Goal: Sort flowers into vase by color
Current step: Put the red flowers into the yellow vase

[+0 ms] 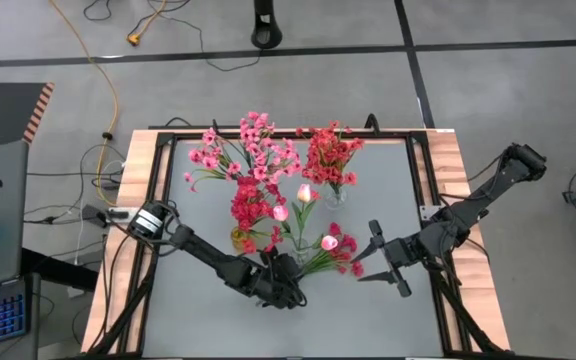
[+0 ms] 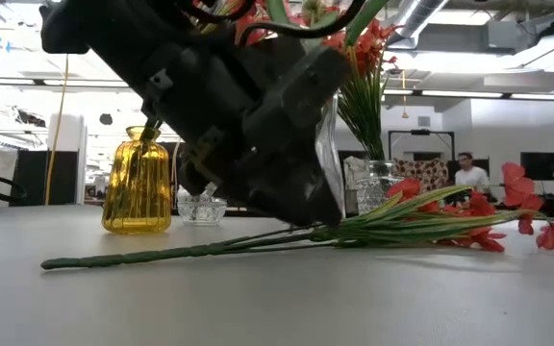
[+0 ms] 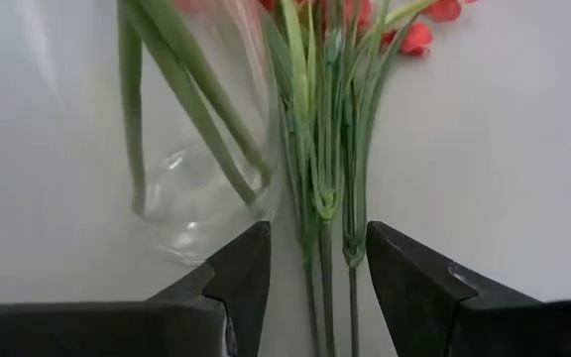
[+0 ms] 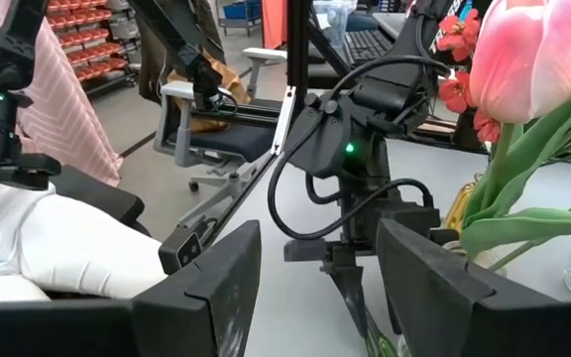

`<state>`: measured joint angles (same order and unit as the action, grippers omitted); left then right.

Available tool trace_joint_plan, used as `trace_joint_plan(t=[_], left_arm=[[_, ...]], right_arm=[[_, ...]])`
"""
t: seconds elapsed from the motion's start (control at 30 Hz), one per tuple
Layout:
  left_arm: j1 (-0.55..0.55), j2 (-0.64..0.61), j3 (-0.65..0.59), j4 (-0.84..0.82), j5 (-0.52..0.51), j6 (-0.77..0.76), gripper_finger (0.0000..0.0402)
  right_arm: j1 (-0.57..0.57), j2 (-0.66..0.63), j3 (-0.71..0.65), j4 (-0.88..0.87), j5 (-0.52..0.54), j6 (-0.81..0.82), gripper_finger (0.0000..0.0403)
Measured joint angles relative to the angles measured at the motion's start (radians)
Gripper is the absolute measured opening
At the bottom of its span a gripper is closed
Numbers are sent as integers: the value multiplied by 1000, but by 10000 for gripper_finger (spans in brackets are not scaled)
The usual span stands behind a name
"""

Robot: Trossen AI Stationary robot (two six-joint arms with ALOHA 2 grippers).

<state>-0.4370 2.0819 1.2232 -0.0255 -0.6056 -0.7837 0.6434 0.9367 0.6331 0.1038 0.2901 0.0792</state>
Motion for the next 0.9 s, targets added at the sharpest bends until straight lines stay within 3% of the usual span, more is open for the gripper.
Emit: trace_joint_plan(t=[0.4, 0.53, 0.77, 0.9], left_arm=[[2, -1, 0, -24, 136, -21, 153], [3, -3, 0, -47, 139, -31, 118], [3, -3, 0, -54, 139, -33, 18], [3, -3, 0, -52, 145, -68, 7]], right_arm=[[0, 0, 0, 0, 0, 0, 230], [0, 0, 0, 0, 0, 0, 230], [0, 0, 0, 0, 0, 1, 230], [0, 0, 0, 0, 0, 50, 230]])
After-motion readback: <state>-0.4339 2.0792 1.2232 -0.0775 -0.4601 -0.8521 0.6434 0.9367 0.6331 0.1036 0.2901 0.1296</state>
